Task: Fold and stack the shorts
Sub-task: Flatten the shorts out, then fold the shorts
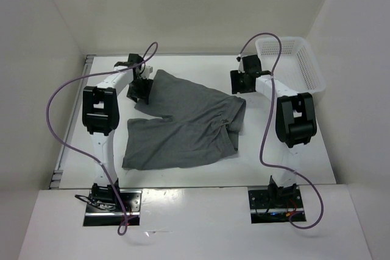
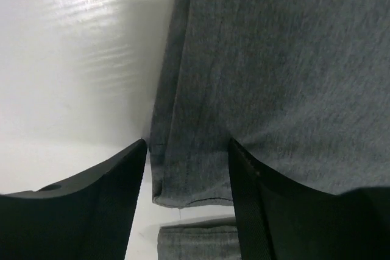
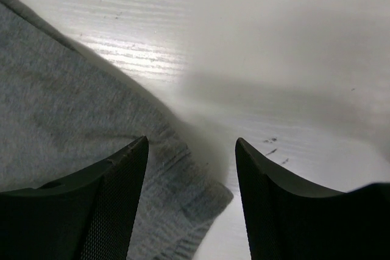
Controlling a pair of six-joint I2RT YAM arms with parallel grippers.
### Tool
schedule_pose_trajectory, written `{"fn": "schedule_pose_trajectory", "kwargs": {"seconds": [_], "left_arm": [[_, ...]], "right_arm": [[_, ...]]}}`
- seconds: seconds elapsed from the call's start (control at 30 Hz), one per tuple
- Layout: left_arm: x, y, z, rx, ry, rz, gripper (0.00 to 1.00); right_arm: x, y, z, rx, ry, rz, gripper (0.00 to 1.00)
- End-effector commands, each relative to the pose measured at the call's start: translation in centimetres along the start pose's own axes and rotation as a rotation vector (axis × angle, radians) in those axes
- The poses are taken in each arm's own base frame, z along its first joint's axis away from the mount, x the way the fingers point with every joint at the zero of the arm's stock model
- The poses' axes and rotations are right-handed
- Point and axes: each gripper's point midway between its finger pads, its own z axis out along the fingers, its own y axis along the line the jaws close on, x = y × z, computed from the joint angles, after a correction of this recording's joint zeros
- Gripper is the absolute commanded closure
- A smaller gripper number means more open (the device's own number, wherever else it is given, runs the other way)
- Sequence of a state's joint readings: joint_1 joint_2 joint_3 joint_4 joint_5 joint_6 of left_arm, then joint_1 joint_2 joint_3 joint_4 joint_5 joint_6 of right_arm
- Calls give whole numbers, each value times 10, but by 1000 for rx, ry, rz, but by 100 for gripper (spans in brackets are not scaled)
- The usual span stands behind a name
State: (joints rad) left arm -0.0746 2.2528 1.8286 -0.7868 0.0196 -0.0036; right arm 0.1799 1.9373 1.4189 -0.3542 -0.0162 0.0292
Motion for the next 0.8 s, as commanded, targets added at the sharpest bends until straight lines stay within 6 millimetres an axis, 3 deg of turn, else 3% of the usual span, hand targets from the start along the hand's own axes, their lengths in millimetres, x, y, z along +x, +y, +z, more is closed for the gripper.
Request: {"fn": "schedule_pose_trajectory", "kwargs": {"seconds": [0.0,0.03,0.07,0.17,0.2,0.33,0.37,0.43,0.47,0.5,0.6,0.63,0.67,0.73,0.77], "left_arm": [[33,-8,14,37,87,1,37],[35,-10,13,46,84,1,42],[37,-10,13,45,79,1,54],[62,-12,16,49,134,-2,75],[68,-10,15,36,146,-2,86],[105,3,-9,-5,214,-26,93],[118,7,-12,-16,241,-34,92],[115,8,-25,-29,217,-32,82],[107,7,-29,-19,192,-33,62],[79,-2,-41,35,103,-33,50],[14,-5,-61,63,-111,-15,23],[-5,-5,-65,69,-163,-9,20],[-37,-3,-79,62,-249,-1,20],[-59,2,-65,47,-278,1,18],[-83,6,-74,33,-331,4,18]], "right_arm": [[-36,0,4,-14,-84,13,35],[-30,2,7,-25,-65,13,34],[-35,2,5,-25,-75,3,34],[-29,3,9,-33,-53,4,32],[-29,5,9,-42,-53,3,32],[-23,10,3,-83,-43,-54,29],[-21,12,3,-100,-34,-69,29],[-18,16,2,-128,-23,-88,26],[-17,17,1,-137,-22,-88,26],[-23,17,0,-138,-35,-100,26],[-25,17,5,-137,-34,-111,26],[-25,17,5,-137,-35,-120,26],[-25,17,5,-137,-35,-120,26],[-22,16,8,-137,-26,-119,26],[-23,18,7,-148,-25,-131,26]]}}
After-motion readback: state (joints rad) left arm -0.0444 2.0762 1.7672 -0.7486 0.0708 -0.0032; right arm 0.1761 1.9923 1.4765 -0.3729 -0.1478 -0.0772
